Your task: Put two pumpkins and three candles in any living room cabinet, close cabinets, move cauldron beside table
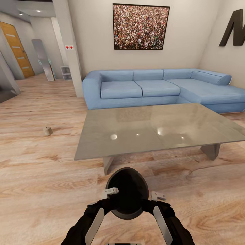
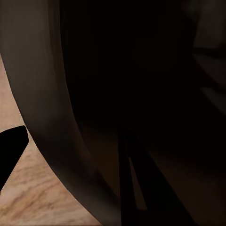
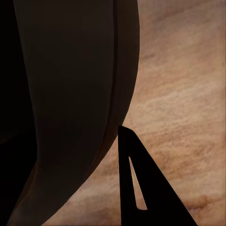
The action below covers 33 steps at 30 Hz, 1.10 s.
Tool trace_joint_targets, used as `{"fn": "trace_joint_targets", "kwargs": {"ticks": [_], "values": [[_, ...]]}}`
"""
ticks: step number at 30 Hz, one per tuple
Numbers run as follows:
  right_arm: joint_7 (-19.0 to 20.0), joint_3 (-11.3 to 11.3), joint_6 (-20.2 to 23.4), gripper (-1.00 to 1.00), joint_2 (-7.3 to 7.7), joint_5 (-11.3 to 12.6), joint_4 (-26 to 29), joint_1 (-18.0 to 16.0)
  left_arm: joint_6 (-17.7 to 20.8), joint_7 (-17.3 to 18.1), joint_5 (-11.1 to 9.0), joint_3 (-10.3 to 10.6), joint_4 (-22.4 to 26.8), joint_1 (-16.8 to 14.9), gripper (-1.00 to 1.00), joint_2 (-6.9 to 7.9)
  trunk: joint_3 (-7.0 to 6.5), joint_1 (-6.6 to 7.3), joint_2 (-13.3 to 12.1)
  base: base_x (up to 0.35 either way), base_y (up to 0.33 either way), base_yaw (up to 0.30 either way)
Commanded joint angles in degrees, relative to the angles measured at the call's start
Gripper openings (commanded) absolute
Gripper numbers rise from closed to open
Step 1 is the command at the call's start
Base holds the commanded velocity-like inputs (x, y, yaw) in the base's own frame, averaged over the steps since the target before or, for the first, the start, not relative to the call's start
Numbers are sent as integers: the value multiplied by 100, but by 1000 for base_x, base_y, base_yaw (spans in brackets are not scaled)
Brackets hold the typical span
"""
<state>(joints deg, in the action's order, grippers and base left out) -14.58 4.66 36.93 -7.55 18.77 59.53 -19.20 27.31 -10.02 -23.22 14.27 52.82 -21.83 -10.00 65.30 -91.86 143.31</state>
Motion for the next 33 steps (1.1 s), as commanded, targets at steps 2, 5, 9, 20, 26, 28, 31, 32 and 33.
{"fn": "trace_joint_targets", "kwargs": {"ticks": [2, 5, 9, 20, 26, 28, 31, 32, 33], "values": [[-53, -9, 28, -100, 8, -67, 14, -5, -8, -53, -227, 14, 62, -5, -100, 0, 5, 0, 3, 158, 0, 0], [-53, -9, 26, -100, 8, -67, 14, -5, -7, -53, -227, 14, 62, -5, -100, 0, 5, 0, 3, 148, 0, 0], [-53, -9, 26, -100, 8, -67, 15, -5, -6, -53, -227, 14, 62, -5, -100, 0, 5, 0, 3, 122, 0, 0], [-53, -9, 26, -100, 8, -67, 13, -5, -6, -53, -227, 14, 62, -5, -100, 0, 5, 0, 3, 28, 0, 0], [-53, -9, 26, -100, 8, -67, 15, -5, -6, -53, -227, 14, 62, -5, -100, 0, 5, 0, 3, 31, 0, 0], [-53, -9, 26, -100, 8, -67, 15, -5, -6, -53, -227, 14, 62, -5, -100, 0, 5, 0, 3, 104, 0, 0], [-53, -9, 27, -100, 8, -67, 15, -5, -6, -53, -227, 14, 62, -5, -100, 0, 5, 0, 3, 119, 0, 0], [-53, -9, 26, -100, 8, -68, 15, -5, -6, -53, -227, 14, 62, -5, -100, 0, 5, 0, 3, 122, 0, 0], [-53, -9, 25, -100, 8, -69, 15, -5, -6, -53, -227, 14, 62, -5, -100, 0, 5, 0, 3, 118, 0, 0]]}}
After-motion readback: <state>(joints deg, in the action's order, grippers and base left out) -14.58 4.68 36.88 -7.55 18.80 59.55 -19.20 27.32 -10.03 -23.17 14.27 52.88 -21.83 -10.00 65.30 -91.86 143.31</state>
